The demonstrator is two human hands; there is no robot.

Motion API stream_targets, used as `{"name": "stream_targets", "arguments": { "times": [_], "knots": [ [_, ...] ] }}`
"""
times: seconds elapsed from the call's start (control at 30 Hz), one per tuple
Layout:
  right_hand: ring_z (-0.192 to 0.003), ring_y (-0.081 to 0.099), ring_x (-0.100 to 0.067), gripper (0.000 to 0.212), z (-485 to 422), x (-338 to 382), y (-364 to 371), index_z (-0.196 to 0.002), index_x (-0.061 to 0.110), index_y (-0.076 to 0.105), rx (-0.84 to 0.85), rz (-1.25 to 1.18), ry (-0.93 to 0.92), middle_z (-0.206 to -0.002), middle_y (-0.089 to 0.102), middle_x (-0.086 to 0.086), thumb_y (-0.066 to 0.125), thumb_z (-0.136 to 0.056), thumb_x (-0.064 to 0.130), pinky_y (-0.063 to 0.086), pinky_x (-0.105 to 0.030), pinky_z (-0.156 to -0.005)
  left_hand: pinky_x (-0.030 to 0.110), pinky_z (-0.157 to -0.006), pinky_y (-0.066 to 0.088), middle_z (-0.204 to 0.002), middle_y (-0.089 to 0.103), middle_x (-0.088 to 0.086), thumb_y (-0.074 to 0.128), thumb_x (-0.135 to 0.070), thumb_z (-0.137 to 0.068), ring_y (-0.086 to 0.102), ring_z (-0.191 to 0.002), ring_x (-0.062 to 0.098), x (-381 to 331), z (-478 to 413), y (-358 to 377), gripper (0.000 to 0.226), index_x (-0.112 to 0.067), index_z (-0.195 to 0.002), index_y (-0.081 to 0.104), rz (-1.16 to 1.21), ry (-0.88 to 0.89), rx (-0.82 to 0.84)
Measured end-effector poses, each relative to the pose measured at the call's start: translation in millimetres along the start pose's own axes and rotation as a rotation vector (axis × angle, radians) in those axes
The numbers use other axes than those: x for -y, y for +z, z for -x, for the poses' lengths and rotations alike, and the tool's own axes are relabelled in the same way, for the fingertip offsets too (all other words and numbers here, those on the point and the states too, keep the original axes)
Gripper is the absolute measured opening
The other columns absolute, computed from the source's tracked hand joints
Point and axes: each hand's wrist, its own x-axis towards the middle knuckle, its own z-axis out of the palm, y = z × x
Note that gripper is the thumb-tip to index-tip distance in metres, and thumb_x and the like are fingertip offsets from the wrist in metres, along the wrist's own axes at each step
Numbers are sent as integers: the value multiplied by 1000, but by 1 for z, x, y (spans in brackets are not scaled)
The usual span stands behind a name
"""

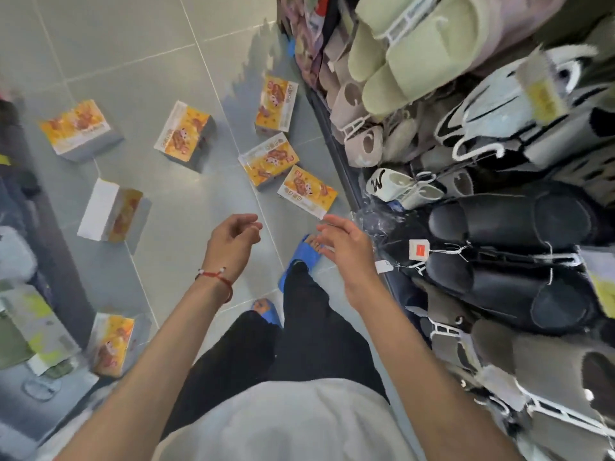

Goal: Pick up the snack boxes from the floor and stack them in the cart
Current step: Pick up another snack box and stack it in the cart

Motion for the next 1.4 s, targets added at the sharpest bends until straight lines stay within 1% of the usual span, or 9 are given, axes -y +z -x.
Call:
{"name": "stream_targets", "arguments": {
  "times": [0.23,0.4,0.5,0.6,0.87,0.97,1.13,1.27,1.4],
  "knots": [
    [-107,69,-17,27,-101,8,18,-123,15,70,-47,25,105,-117,72,-6,61,-98,13,56,-28,-93,20,-73,47,-106,69,7,58,-9,-98,66,-86,16,-2,-115,33,23,-9,-119,65,-4,-156,20],
    [-110,68,-19,27,-183,-31,42,-122,18,69,-131,93,174,-119,71,-6,59,-97,15,55,-41,-105,42,-97,49,-109,68,7,57,-11,-97,66,-98,25,32,-190,50,11,-17,-99,66,8,-364,112],
    [-114,67,-24,25,-230,-58,55,-110,26,68,-203,100,224,-120,71,-6,59,-88,21,54,-47,-105,34,-83,49,-109,65,8,56,-11,-97,64,-97,27,59,-237,54,10,-15,-91,64,-54,-409,137],
    [-111,69,-28,33,-280,-87,68,-110,27,69,-225,122,254,-114,72,-5,59,-78,30,56,-46,-100,25,-64,47,-105,63,8,57,-12,-99,63,-96,26,86,-285,55,10,-10,-105,64,-123,-441,151],
    [-85,59,-25,27,-411,-168,82,-119,27,61,-264,121,227,-121,67,-2,61,-93,23,51,-35,-71,26,-67,44,-102,62,6,56,-11,-98,59,-88,20,160,-420,91,16,-15,-109,65,-271,-369,159],
    [-88,55,-15,37,-459,-195,77,-133,22,59,-336,134,236,-129,62,3,62,-96,24,42,-14,-62,29,-76,46,-99,63,6,58,-9,-95,58,-92,20,192,-467,111,25,-10,-118,68,-311,-243,145],
    [-121,56,-19,50,-533,-243,66,-143,13,52,-481,160,203,-144,54,-4,64,-96,24,37,-22,-87,29,-90,45,-121,64,10,63,-18,-95,59,-110,23,230,-538,151,40,-6,-133,59,-358,-177,129],
    [-132,52,-24,60,-585,-268,59,-153,12,41,-567,153,190,-152,46,-8,61,-100,32,38,-26,-91,19,-90,35,-133,58,3,64,-34,-94,54,-120,17,256,-585,180,53,-9,-140,53,-355,-154,140],
    [-129,59,-32,88,-621,-280,66,-156,22,35,-550,19,220,-149,55,-10,45,-85,73,47,-45,-110,35,-100,49,-115,69,-2,70,-41,-79,66,-106,20,275,-613,200,59,-15,-131,60,-375,-102,244]
  ]
}}
